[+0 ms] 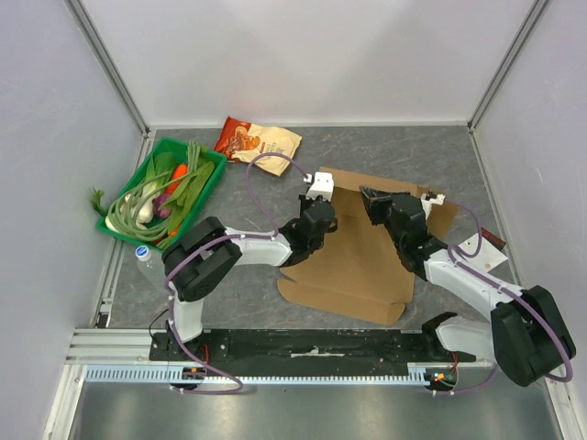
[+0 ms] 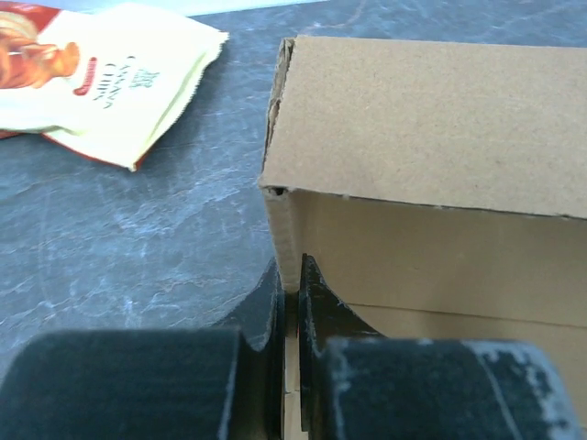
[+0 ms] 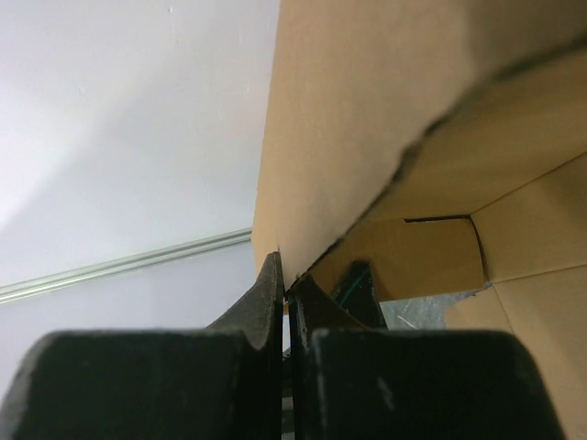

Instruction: Fold the paper box

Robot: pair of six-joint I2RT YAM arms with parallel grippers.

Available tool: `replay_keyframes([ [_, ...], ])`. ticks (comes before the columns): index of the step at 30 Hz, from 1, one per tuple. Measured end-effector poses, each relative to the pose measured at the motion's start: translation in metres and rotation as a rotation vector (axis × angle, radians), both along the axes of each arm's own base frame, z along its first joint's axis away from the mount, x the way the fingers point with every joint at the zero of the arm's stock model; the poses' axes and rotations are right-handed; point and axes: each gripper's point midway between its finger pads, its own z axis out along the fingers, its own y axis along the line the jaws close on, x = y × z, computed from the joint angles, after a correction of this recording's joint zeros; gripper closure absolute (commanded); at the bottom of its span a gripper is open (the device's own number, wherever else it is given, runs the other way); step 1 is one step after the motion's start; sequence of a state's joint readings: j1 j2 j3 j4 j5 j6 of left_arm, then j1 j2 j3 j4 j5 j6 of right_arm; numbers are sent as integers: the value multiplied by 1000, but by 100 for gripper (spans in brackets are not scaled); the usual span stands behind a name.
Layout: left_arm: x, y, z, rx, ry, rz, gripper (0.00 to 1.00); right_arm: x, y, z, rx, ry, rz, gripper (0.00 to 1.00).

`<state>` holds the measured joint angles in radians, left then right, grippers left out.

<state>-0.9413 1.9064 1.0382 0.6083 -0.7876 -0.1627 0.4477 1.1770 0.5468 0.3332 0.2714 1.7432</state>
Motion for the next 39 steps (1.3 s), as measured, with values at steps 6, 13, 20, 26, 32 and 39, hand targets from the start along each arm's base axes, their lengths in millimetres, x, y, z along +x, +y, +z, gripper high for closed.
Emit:
replay_keyframes([
  [6,-2,12,-2,23,-26,118,98,-2,11,0,23,-1,7,100],
  [13,-11,7,-3,-25,8,-55,48,-5,11,3,17,-3,19,100],
  [20,-47,3,-6,-62,65,-274,40,-7,11,3,13,2,40,100],
  [26,-60,18,7,-123,58,-307,55,-7,10,3,10,4,49,100],
  [32,-43,33,5,-136,65,-260,50,-7,10,3,12,5,55,100],
  [39,-29,19,-10,-117,86,-257,59,-7,11,2,13,7,59,100],
])
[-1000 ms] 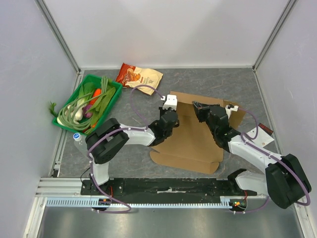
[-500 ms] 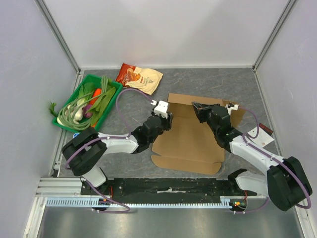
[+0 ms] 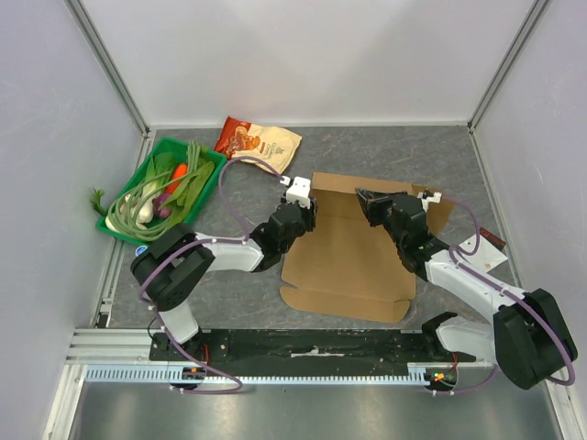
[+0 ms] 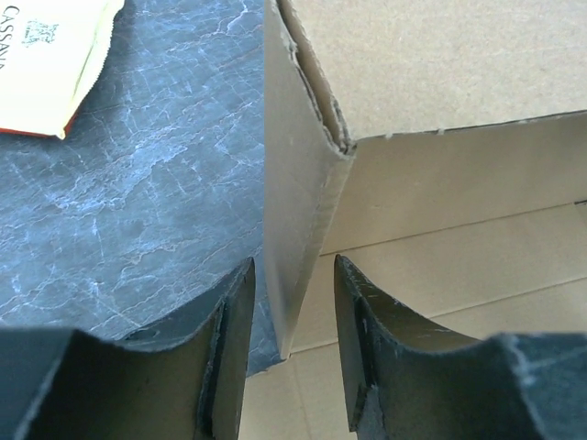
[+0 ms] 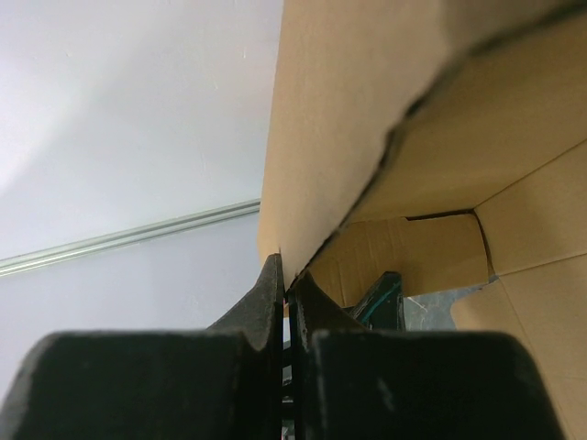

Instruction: Fold the paper box

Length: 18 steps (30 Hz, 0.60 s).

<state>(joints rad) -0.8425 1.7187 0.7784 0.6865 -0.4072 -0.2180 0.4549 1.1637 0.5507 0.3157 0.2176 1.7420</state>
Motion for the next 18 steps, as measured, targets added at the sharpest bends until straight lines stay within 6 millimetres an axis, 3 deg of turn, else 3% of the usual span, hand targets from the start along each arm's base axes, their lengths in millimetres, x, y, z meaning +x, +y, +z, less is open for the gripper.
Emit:
replay_keyframes([
  [3,5,-4,-5,9,5,4,69,1,0,0,0,0,0,100],
  [11,31,-6,-14,62,1,115,85,3,3,-1,9,6,3,100],
  [13,35,-6,-15,90,-4,149,96,4,3,0,18,6,-1,100],
  [18,44,-15,-16,175,-7,247,98,7,-3,1,22,3,-37,100],
])
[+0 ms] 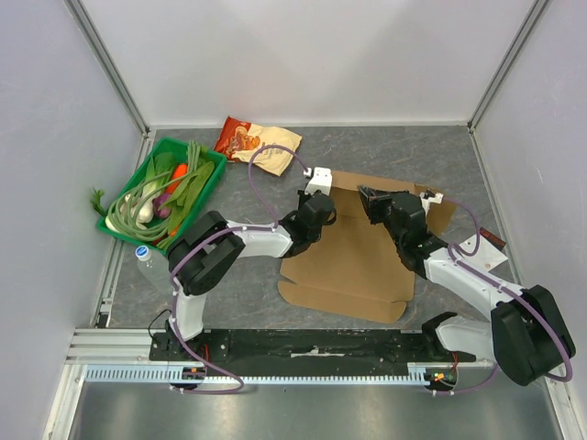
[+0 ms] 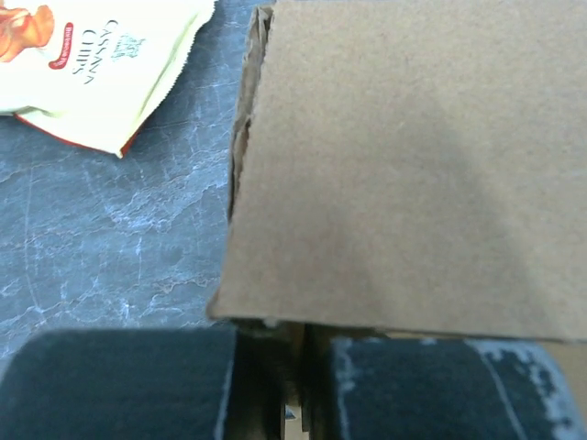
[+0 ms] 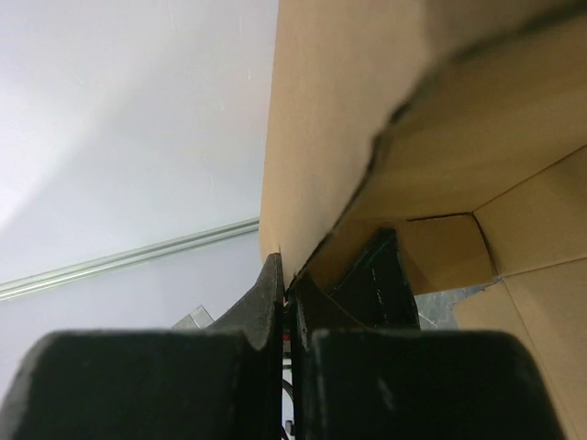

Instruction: Fold the paper box

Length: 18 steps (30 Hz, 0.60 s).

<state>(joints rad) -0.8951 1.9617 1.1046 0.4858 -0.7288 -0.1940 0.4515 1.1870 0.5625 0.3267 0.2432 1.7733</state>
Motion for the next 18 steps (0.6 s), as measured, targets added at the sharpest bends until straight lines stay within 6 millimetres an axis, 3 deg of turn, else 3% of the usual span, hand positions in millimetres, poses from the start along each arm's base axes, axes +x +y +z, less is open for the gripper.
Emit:
replay_keyframes([
  [4,-4,2,0,13,-9,37,98,0,0,-1,-4,5,-2,100],
  [5,-4,3,-1,13,-10,38,93,0,0,-1,-4,6,-2,100],
  [7,-4,2,0,11,-11,36,76,0,0,-1,-4,5,-1,100],
  [8,-5,3,0,12,-9,32,58,0,0,-1,-4,5,-1,100],
  [11,-14,9,-4,48,16,-1,36,-2,4,0,-9,1,18,83],
  [12,-21,12,-5,57,29,-17,34,-3,6,0,-13,1,24,72],
  [14,-37,17,-1,56,57,-72,28,-5,7,-3,-34,4,39,67],
  [18,-65,23,34,-39,66,-179,28,-8,7,-12,-94,19,56,45],
])
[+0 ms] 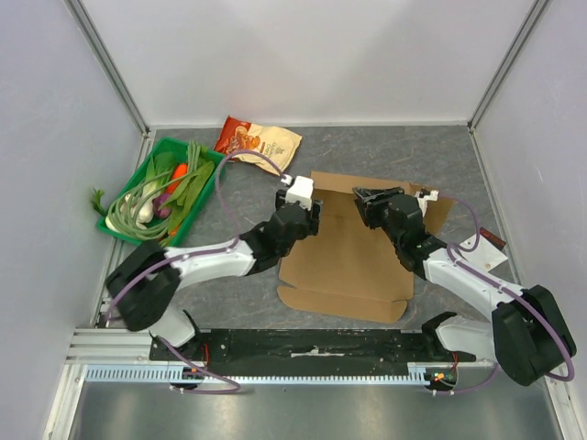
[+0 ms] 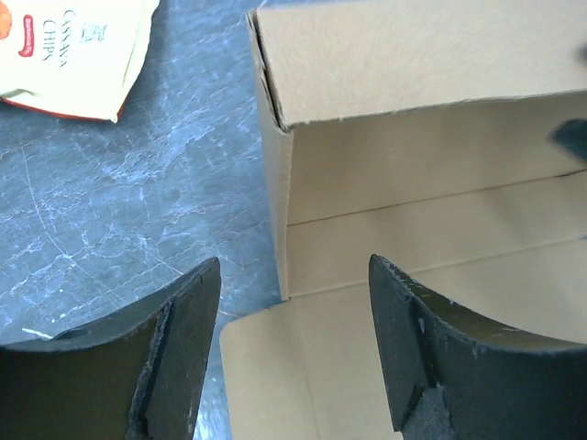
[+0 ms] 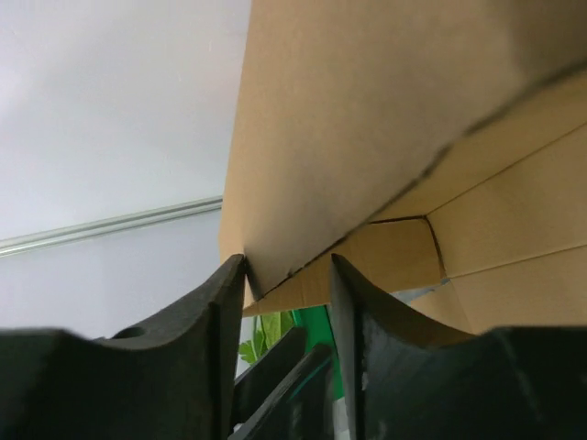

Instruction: Fold the paper box

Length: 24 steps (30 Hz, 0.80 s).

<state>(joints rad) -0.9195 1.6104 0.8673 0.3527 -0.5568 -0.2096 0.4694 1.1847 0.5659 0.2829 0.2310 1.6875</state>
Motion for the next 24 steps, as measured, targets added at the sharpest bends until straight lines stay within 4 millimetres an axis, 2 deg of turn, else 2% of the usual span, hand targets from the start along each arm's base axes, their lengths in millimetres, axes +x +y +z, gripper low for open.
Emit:
replay_keyframes([
  [3,-21,11,33,-112,-17,-53,30,-2,-2,-5,-46,4,13,32],
  [5,-32,25,46,-168,-29,-66,33,-3,-2,-8,-83,4,27,24],
  [7,-38,38,50,-214,-22,-69,33,-5,-3,-8,-121,-4,43,17],
  [8,-37,48,51,-239,-14,-60,30,-7,-3,-9,-150,-10,58,9],
  [9,-35,56,51,-262,-1,-51,29,-9,-4,-9,-177,-13,72,5],
  [12,-27,71,50,-335,47,-35,21,-17,-6,-7,-284,-42,130,2],
  [14,-24,71,52,-376,91,-43,19,-25,-7,-1,-356,-80,179,2],
  [16,-18,61,62,-421,153,-75,20,-32,-7,7,-426,-131,230,2],
  [20,10,29,100,-507,205,-163,32,-51,-13,25,-609,-250,353,2],
  [22,16,22,109,-525,207,-193,33,-53,-25,25,-711,-234,388,2],
  [24,15,22,105,-504,202,-189,36,-51,-43,27,-806,-199,398,2],
])
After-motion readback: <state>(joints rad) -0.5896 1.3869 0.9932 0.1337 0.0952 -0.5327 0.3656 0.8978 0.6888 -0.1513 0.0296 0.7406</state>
